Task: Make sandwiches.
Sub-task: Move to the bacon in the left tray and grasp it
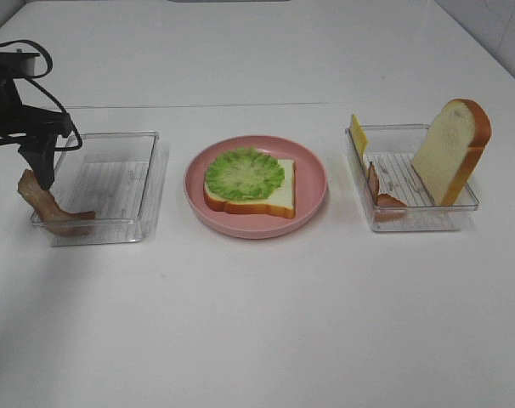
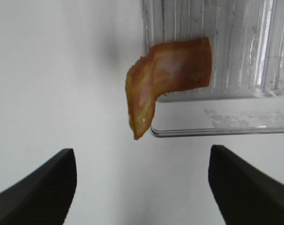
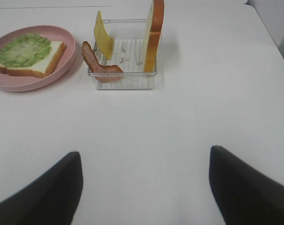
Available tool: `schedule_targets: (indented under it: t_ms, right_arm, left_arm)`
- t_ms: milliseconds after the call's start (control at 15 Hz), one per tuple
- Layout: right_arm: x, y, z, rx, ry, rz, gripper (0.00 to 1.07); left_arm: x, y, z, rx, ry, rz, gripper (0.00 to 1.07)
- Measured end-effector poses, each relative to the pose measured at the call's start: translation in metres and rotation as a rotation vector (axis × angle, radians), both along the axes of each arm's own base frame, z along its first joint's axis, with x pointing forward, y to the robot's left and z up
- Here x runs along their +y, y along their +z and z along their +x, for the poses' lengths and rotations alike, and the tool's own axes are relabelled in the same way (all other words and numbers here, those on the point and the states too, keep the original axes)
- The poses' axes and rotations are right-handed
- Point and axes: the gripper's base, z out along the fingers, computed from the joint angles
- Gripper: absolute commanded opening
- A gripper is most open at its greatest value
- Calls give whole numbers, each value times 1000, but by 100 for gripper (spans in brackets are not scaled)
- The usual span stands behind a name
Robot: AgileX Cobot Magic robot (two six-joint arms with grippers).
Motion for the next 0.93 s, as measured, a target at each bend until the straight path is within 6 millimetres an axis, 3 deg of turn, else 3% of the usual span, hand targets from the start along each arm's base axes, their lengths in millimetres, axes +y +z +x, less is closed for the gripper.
schedule_targets:
  t_ms: [333, 467, 933]
  right_arm:
    - [0, 0, 0, 0, 0, 0, 71]
    - [0, 0, 0, 0, 0, 0, 71]
    - [0, 0, 0, 0, 0, 0, 71]
  left_arm:
    - [-1, -9, 6, -31, 19, -4, 73]
    - [-1, -22, 10, -23, 20, -3, 62]
    - [-2, -24, 15, -60, 22, -10, 52]
